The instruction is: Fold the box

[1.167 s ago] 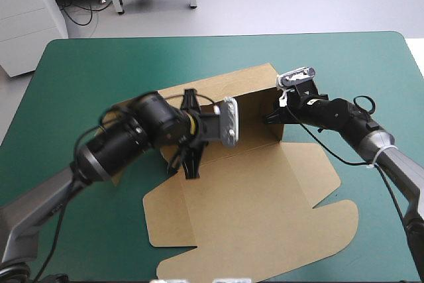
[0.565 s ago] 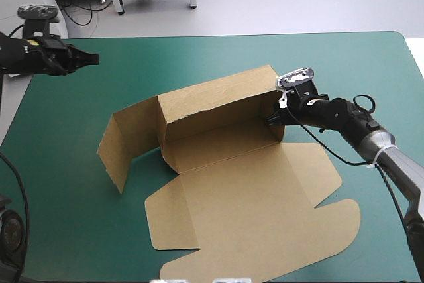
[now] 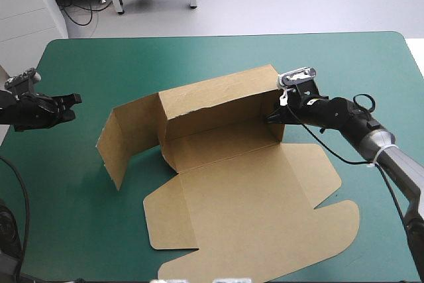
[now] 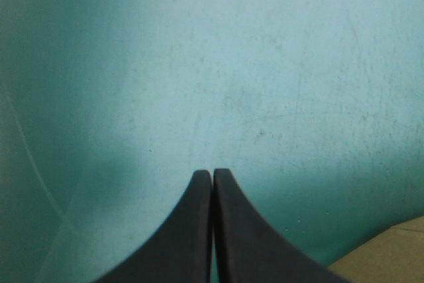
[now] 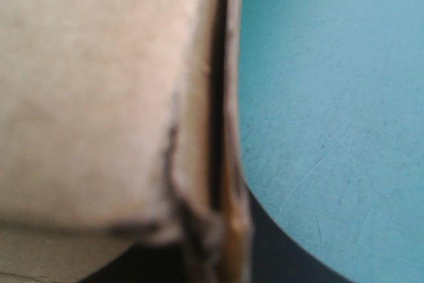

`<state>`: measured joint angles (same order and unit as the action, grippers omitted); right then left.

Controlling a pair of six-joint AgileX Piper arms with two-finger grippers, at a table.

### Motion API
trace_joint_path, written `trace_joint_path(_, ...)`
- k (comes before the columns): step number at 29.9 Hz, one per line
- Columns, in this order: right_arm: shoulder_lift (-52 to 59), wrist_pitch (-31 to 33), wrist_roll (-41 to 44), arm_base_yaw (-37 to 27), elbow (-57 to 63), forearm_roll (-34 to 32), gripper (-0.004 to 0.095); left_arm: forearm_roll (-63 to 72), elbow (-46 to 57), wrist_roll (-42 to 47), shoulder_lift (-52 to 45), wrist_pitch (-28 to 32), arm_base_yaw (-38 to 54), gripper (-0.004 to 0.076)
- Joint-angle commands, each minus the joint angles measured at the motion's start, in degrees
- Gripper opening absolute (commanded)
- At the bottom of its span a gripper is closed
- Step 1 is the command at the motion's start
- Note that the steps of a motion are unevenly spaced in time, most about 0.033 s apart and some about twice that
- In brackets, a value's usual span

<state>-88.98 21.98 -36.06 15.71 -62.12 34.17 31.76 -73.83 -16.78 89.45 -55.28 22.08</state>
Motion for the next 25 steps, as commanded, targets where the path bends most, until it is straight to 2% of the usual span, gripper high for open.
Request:
trace_joint_path(1,1.7,4.4,6.8,-0.4,-4.2,-0.9,-0.0017,3.1,-0.3,0.1,-2.3,3.2,0.0,-0.0015)
trace_joint_path(3,1.7,7.6,14.8,-0.4,-7.9,-6.1,-0.0015,3.2,-0.3,0.1,-2.3,3.3,0.0,-0.0015)
trace_joint_path(7,1.7,19.7,30.3,-0.4,-16.4,-22.5,-0.0015,3.2,-0.3,0.1,-2.3,3.5,0.0,-0.0015)
trace_joint_path(10,1.7,28.1,36.4,-0.4,-22.5,-29.8,-0.0016,3.4,-0.3,0.1,-2.3,4.0,0.0,-0.0015)
trace_joint_path(14,1.7,36.9,38.8,-0.4,-27.7,-29.1,-0.0016,4.3,-0.3,0.6,-2.3,4.4,0.0,-0.0015)
trace_joint_path(20,1.7,48.4,39.6,-0.2,-27.8,-25.3,-0.0016,6.5,-0.3,0.6,-2.3,4.2,0.0,-0.0015)
trace_joint_path(25,2.4,49.5,39.6,0.6,-25.2,-20.5,-0.0016,7.2,-0.3,0.7,-2.3,3.6,0.0,-0.0015)
